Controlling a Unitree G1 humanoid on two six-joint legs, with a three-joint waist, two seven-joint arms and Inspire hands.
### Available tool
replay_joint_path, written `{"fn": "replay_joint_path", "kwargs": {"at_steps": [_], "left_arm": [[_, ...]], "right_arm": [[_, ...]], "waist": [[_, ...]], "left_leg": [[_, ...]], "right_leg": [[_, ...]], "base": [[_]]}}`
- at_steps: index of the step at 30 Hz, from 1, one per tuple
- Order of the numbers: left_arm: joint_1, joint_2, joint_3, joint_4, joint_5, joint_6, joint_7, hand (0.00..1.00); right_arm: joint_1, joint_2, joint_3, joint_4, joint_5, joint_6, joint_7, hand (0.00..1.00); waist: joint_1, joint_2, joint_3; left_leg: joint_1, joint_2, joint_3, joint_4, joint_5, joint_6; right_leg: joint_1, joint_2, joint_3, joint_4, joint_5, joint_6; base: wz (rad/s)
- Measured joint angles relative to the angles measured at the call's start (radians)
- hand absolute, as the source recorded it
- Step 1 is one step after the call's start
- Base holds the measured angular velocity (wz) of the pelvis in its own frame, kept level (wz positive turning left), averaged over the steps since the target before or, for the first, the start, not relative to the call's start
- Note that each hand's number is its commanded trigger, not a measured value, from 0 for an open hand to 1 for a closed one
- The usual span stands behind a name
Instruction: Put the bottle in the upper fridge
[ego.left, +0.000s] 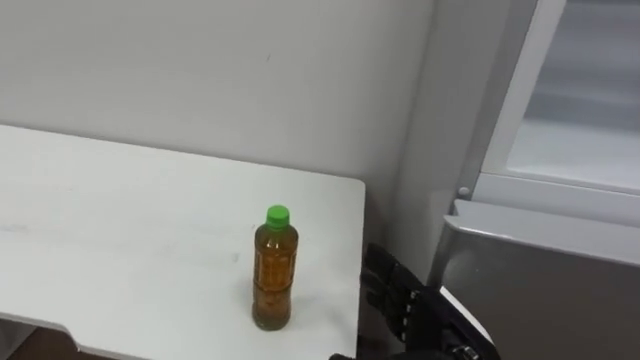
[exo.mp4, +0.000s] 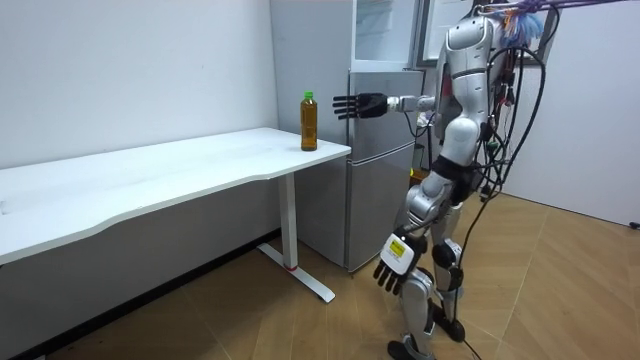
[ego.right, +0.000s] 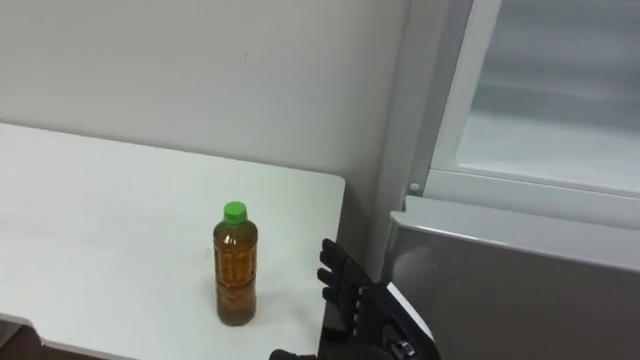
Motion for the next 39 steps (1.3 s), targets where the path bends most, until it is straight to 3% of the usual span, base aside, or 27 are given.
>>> {"fn": "replay_joint_path", "kwargs": {"at_steps": [6,14,20,26,32,39], "left_arm": [[0.012,0.000,0.000,-0.013,0.000,0.018,0.001,0.00],[0.013,0.001,-0.002,-0.023,0.005,0.025,-0.003,0.00],[0.024,0.007,0.000,-0.026,0.005,0.047,-0.019,0.00],[0.021,0.011,0.016,-0.033,0.005,0.050,-0.021,0.00],[0.032,0.015,0.017,-0.063,0.005,0.066,-0.019,0.00],[0.038,0.027,0.015,-0.071,0.003,0.081,0.004,0.00]], "right_arm": [[-0.052,-0.003,0.036,0.072,0.002,0.000,-0.032,0.00],[-0.117,-0.009,0.046,0.168,0.064,0.000,-0.084,0.00],[-0.147,-0.009,0.046,0.195,0.067,0.001,-0.115,0.00],[-0.206,-0.012,0.045,0.224,0.092,0.001,-0.154,0.00],[-0.263,-0.012,0.045,0.223,0.093,0.007,-0.204,0.00],[-0.281,-0.007,0.055,0.239,0.153,0.012,-0.283,0.00]], "waist": [[0.007,-0.003,-0.0004],[0.055,-0.004,-0.0006],[0.065,-0.014,-0.0045],[0.078,-0.037,0.0055],[0.080,-0.048,0.0011],[0.106,-0.046,0.0027]], "left_leg": [[-0.005,0.001,-0.004,0.003,0.000,0.000],[-0.016,0.001,-0.010,0.004,0.001,-0.001],[-0.018,-0.001,-0.028,0.001,0.006,-0.003],[-0.014,-0.001,-0.048,0.003,0.014,-0.006],[-0.024,-0.006,-0.071,0.003,0.013,-0.006],[-0.016,-0.014,-0.086,0.003,0.014,-0.005]], "right_leg": [[0.002,0.000,-0.009,0.000,0.000,0.000],[0.002,-0.001,-0.022,0.000,0.000,0.000],[0.004,-0.001,-0.043,0.001,0.000,0.000],[0.014,-0.001,-0.059,0.000,0.000,0.000],[0.022,-0.001,-0.075,-0.001,0.000,0.000],[0.043,-0.004,-0.097,-0.017,0.000,0.000]], "base": [[0.02],[0.03],[0.09],[0.10],[0.11],[0.07]]}}
